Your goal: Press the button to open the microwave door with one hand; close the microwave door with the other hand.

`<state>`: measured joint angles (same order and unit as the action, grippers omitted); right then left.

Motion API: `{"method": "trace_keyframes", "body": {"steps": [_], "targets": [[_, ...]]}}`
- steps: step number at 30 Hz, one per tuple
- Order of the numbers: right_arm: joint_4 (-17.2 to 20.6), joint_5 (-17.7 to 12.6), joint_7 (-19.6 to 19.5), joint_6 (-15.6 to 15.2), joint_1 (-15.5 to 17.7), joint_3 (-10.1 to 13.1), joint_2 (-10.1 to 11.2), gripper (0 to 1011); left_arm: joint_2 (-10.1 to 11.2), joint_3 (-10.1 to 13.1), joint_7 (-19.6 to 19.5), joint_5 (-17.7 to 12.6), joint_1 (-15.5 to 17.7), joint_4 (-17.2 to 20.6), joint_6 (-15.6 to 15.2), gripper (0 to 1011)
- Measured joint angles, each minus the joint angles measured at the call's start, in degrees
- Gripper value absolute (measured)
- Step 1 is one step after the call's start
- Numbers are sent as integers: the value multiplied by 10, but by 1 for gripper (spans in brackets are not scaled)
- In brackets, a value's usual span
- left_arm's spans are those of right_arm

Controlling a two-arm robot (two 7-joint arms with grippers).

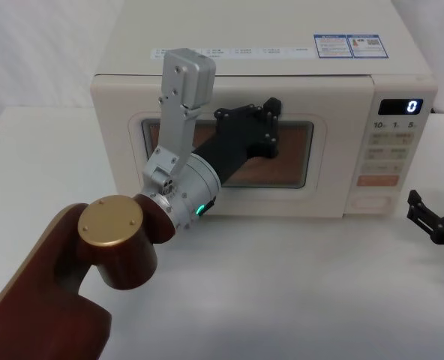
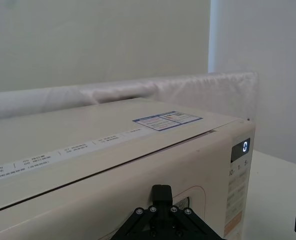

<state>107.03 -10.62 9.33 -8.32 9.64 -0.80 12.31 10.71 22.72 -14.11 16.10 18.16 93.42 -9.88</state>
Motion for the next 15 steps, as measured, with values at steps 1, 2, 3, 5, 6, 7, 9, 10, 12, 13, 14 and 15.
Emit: {"method": "trace_keyframes", "body": {"steps": [1,2,3,5,6,7,9,10,12,13,14,15], "targets": [[0,0,0,0,0,0,0,1002,-1,0,0,0,0,-1,0,0],[0,0,0,0,0,0,0,1002,-1,0,0,0,0,-1,0,0],[0,0,0,0,0,0,0,1002,-2,-1,0,0,0,-2,-1,0],[0,0,0,0,0,0,0,1002,-3,-1,0,0,0,-3,-1,0],[0,0,0,0,0,0,0,1002,-4,-2,-1,0,0,-3,-2,0],[0,0,0,0,0,0,0,1002,-4,-2,-1,1,1,-4,-2,0],[0,0,0,0,0,0,0,1002,-5,-2,-1,1,1,-4,-2,0],[0,0,0,0,0,0,0,1002,-6,-3,-1,1,1,-5,-2,0],[0,0,0,0,0,0,0,1002,-6,-3,-1,2,1,-5,-2,0],[0,0,0,0,0,0,0,1002,-7,-3,-1,2,1,-5,-2,0],[0,0,0,0,0,0,0,1002,-7,-3,-2,2,1,-5,-2,0],[0,0,0,0,0,0,0,1002,-7,-3,-2,2,1,-5,-2,0]]}}
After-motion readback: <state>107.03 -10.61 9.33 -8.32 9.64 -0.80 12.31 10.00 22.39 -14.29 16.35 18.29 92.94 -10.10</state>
